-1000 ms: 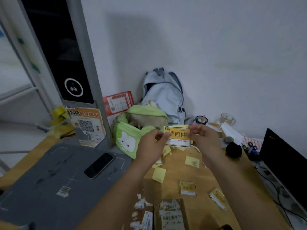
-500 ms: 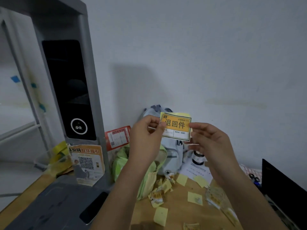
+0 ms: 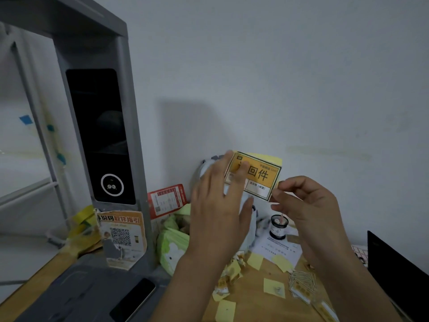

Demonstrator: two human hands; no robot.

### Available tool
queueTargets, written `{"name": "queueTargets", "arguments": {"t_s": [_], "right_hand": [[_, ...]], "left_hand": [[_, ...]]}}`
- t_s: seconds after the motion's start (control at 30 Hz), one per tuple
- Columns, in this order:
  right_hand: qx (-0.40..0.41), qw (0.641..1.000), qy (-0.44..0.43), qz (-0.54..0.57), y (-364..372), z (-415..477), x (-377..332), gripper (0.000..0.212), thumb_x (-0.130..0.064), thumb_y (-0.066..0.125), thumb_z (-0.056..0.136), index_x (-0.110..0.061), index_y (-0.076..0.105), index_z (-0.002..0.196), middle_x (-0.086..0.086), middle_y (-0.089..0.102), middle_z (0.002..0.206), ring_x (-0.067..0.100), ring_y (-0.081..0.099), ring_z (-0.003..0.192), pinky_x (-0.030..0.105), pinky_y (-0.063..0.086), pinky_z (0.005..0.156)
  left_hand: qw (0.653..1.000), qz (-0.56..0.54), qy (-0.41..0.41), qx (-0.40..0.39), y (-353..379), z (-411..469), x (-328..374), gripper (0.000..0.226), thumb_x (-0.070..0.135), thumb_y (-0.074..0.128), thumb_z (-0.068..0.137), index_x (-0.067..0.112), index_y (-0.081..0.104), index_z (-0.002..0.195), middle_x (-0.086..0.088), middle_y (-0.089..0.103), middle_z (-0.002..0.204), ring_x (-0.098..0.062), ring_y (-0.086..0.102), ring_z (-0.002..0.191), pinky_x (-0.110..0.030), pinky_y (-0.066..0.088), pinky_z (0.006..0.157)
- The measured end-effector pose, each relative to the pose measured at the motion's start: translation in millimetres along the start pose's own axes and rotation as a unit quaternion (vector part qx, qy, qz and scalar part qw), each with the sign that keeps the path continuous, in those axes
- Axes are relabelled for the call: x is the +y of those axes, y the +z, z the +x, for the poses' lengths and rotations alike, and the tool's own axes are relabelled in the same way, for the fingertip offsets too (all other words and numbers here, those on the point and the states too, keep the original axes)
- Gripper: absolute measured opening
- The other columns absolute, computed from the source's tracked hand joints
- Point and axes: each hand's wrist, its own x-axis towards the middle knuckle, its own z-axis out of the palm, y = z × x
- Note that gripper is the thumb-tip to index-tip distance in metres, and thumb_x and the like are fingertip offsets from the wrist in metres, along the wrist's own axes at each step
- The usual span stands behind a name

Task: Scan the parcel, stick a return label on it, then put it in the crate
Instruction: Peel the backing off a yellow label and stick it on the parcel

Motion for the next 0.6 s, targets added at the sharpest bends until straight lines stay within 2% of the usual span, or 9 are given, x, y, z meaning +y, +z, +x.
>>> {"name": "queueTargets", "arguments": {"t_s": [0.1,0.2,0.33,0.43,0.53,0.6], "right_hand": [[-0.003,1.0,-0.014,-0.004,2,-4,-5,0.022,0.011,0.062,0.081,-0.009,0.062,0.072,0.007,0.067,0.075,0.013,0.064,0.059,0.017,0.053,0.053],[-0.011,0.999,-0.044,-0.022,4,-11,-12,0.026,0.012,0.062,0.079,-0.011,0.065,0.069,0.0,0.07,0.066,0.011,0.064,0.06,0.014,0.051,0.054],[-0.021,0.997,-0.062,-0.039,7,-21,-23,0.03,0.009,0.063,0.08,-0.016,0.069,0.065,-0.01,0.072,0.061,-0.002,0.066,0.058,0.01,0.05,0.05],[-0.023,0.998,-0.055,-0.034,8,-24,-26,0.027,0.007,0.064,0.08,-0.016,0.07,0.069,-0.015,0.072,0.059,-0.006,0.067,0.058,0.009,0.05,0.05],[-0.033,0.998,-0.048,-0.037,9,-25,-25,0.027,0.007,0.063,0.081,-0.017,0.07,0.069,-0.016,0.071,0.058,-0.007,0.066,0.058,0.009,0.05,0.049],[-0.043,0.997,-0.046,-0.036,10,-24,-24,0.028,0.009,0.062,0.081,-0.014,0.07,0.068,-0.015,0.071,0.058,-0.006,0.066,0.058,0.009,0.049,0.049]], "left_hand": [[1.0,-0.004,0.017,-0.013,2,-5,5,0.048,0.041,0.056,0.085,0.024,0.05,0.129,-0.005,0.044,0.147,-0.027,0.04,0.134,-0.05,0.041,0.103],[0.998,-0.048,0.024,-0.009,2,-8,8,0.048,0.05,0.056,0.085,0.026,0.049,0.127,-0.002,0.047,0.145,-0.022,0.04,0.133,-0.042,0.035,0.105],[0.993,-0.084,0.067,0.045,-1,-9,10,0.033,0.039,0.058,0.09,0.02,0.059,0.117,-0.001,0.064,0.121,-0.017,0.053,0.115,-0.035,0.04,0.097],[0.989,-0.12,0.065,0.058,-6,-10,12,0.025,0.032,0.051,0.094,0.016,0.063,0.11,0.0,0.069,0.107,-0.014,0.056,0.104,-0.032,0.042,0.091],[0.978,-0.203,0.037,0.041,-10,-10,13,0.022,0.024,0.048,0.095,0.012,0.067,0.102,0.0,0.07,0.098,-0.013,0.059,0.093,-0.034,0.047,0.082],[0.957,-0.287,-0.015,0.025,-14,-9,11,0.022,0.019,0.049,0.095,0.011,0.069,0.099,0.001,0.069,0.093,-0.011,0.062,0.089,-0.033,0.049,0.077]]}}
